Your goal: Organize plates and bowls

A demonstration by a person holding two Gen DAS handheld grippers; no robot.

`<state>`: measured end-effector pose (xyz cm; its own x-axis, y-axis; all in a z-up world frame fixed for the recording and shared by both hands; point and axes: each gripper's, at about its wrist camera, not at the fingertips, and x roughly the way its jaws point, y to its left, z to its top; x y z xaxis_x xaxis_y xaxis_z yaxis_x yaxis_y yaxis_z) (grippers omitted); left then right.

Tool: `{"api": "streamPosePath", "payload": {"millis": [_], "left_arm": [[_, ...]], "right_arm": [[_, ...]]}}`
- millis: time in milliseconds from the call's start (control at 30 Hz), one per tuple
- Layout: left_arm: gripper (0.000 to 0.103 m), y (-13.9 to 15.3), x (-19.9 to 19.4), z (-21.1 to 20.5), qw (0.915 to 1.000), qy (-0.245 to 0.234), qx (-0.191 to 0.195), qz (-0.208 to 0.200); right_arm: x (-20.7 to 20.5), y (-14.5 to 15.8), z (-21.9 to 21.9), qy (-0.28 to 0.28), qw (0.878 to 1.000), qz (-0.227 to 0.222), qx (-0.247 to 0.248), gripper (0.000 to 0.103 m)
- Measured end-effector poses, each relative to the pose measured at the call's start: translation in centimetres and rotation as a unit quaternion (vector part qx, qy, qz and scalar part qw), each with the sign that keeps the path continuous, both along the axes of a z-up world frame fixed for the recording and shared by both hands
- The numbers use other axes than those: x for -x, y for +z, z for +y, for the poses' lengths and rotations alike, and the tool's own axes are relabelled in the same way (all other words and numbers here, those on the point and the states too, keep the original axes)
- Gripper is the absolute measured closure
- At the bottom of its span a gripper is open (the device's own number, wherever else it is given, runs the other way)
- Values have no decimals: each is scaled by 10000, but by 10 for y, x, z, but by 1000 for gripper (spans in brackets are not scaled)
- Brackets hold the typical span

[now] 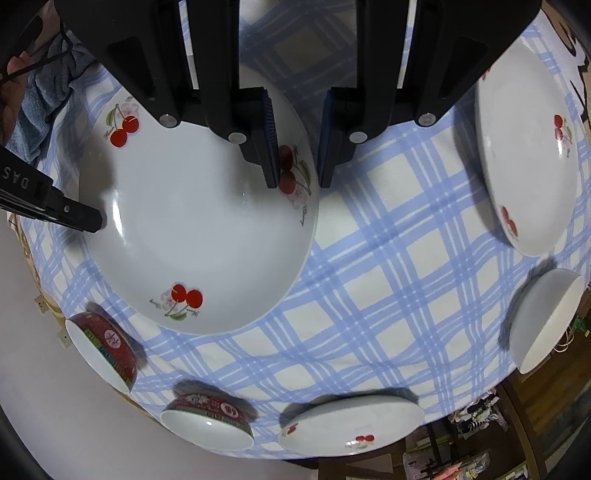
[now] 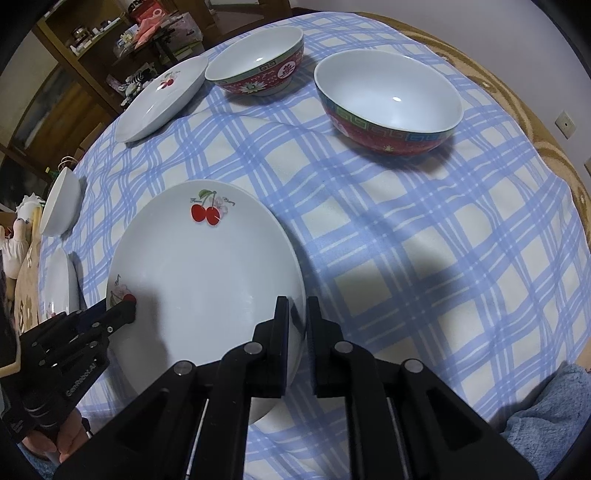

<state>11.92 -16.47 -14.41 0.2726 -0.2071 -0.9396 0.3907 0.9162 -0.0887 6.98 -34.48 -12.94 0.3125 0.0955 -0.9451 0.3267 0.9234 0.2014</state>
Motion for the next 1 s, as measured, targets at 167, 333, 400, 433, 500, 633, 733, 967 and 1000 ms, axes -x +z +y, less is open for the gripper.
{"api": "streamPosePath", "payload": {"millis": [167, 333, 400, 433, 500, 633, 733, 967, 1000], "left_arm": [[83, 21, 3, 10, 9998, 40, 54, -202], [83, 40, 6, 29, 9990, 270, 11, -354], [83, 47, 9, 39, 9986, 324, 15, -410], [83, 49, 10, 43, 9985, 346, 22, -420], [82, 53, 11, 52, 9983, 407, 18, -414], [80, 62, 13, 69, 9978, 516, 50, -423], [80, 69, 14, 83, 9970, 660, 82, -396], [61, 95, 24, 112, 9946, 781, 21, -678], [54, 100, 27, 116, 9942, 783, 18, -743]], "right_arm": [[-2, -1, -1, -15, 10000, 10, -67, 88], [0, 3, 1, 37, 10000, -32, -15, 83], [3, 6, 1, 15, 9999, -129, -69, 74], [4, 9, 1, 5, 9998, -163, -75, 69], [8, 19, 1, 14, 9992, -392, -102, 64], [14, 41, 6, 58, 9974, -716, 17, 44], [19, 61, 10, 76, 9955, -945, 67, 35], [20, 112, 43, 365, 9847, -1654, 403, 10], [20, 116, 48, 369, 9841, -1682, 447, 9]]}}
